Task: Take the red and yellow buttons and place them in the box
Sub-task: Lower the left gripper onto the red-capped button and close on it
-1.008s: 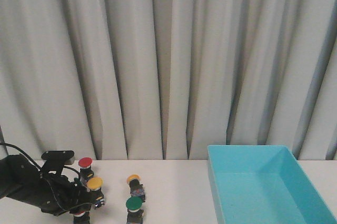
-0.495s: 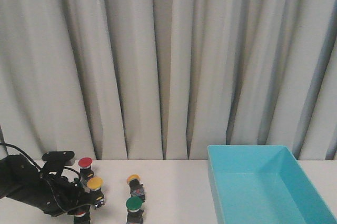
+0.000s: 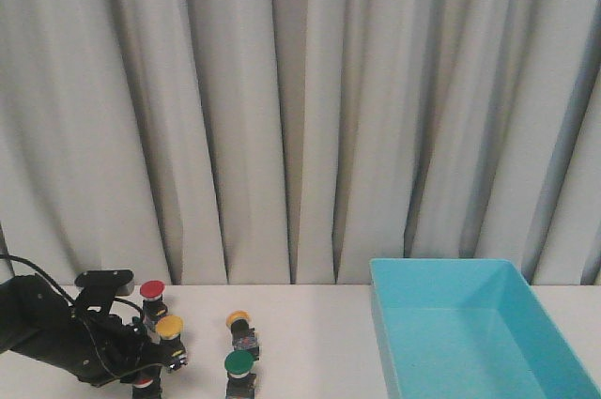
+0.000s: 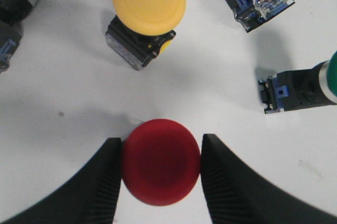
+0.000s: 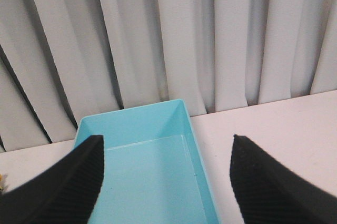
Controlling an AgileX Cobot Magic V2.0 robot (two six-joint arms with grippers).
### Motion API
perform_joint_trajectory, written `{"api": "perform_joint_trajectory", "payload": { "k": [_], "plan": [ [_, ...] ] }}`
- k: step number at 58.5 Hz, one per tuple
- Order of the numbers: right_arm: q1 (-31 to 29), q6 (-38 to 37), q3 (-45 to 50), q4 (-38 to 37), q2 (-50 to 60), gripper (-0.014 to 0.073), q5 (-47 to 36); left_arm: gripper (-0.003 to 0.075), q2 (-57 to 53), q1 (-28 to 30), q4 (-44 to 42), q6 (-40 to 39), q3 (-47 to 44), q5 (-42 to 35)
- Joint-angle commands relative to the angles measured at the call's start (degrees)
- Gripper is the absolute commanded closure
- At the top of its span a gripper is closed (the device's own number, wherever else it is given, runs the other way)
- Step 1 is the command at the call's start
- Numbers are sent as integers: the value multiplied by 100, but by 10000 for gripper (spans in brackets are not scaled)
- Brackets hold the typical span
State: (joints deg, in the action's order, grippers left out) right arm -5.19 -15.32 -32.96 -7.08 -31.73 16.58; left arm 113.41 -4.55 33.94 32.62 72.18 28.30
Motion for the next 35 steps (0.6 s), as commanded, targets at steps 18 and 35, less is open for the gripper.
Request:
{"api": "perform_joint_trajectory", "payload": {
  "k": [18, 35],
  "plan": [
    [-38, 40, -208, -37, -56, 96, -419, 727, -637, -18, 117, -36, 159, 15],
    [-38, 106, -208, -37, -75, 97, -419, 727, -1231, -18, 146, -36, 159, 269]
  ]
}}
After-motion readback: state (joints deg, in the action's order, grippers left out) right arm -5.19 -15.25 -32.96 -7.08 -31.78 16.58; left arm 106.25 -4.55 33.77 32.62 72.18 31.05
